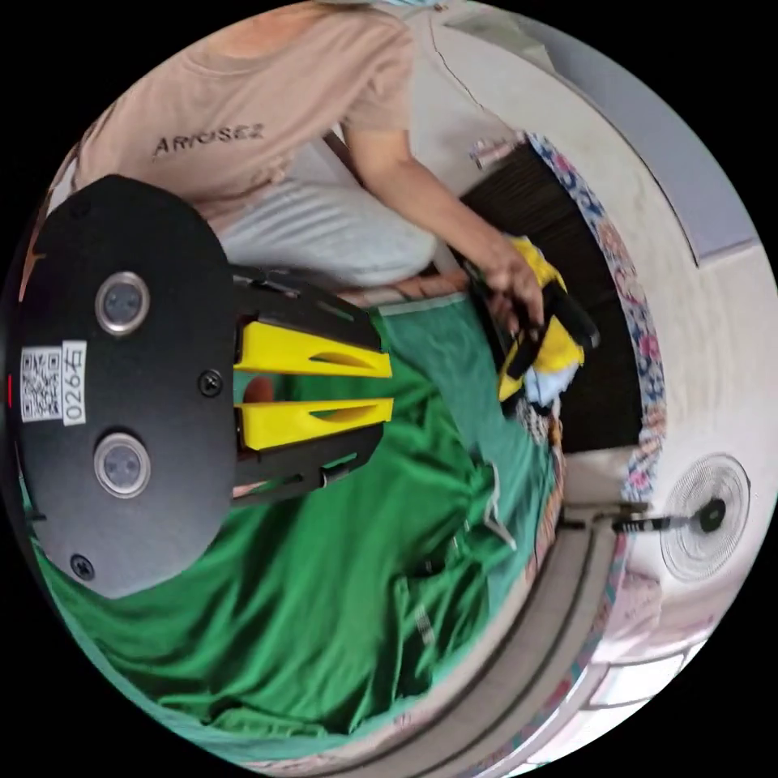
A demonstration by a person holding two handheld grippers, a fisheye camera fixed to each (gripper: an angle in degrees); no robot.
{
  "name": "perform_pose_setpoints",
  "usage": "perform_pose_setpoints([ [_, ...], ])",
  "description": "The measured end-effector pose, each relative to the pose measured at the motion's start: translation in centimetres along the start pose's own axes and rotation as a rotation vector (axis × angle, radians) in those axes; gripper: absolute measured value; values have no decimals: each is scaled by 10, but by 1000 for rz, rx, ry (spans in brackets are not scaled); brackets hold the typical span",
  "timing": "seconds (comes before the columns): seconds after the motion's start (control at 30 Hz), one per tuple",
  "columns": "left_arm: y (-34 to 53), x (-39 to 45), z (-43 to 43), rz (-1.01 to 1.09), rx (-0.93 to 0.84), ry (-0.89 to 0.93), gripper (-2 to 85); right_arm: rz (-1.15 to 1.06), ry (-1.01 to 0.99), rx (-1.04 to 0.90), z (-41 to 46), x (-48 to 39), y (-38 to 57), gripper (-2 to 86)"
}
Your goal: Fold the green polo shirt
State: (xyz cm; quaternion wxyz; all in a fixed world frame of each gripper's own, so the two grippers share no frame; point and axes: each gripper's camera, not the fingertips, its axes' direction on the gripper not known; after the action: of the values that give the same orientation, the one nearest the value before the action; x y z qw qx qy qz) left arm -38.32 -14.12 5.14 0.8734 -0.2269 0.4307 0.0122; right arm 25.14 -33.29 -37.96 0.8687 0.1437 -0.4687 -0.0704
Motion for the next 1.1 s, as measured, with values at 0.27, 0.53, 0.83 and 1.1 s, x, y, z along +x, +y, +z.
perform_pose_setpoints([
  [0.27, -49, 31, 26, 12, 89, -262, -10, 195, 302, -95, 49, 150, -127, 14],
  [0.53, -74, 54, 97, 105, -162, -534, -10, 159, 439, -277, 150, 205, -204, 58],
  [0.83, -67, 96, 120, 222, -238, -709, -10, 271, 403, -240, 117, 232, -218, -13],
  [1.1, -54, 78, 98, 106, -197, -608, -10, 489, -190, -118, 102, 276, -199, 22],
])
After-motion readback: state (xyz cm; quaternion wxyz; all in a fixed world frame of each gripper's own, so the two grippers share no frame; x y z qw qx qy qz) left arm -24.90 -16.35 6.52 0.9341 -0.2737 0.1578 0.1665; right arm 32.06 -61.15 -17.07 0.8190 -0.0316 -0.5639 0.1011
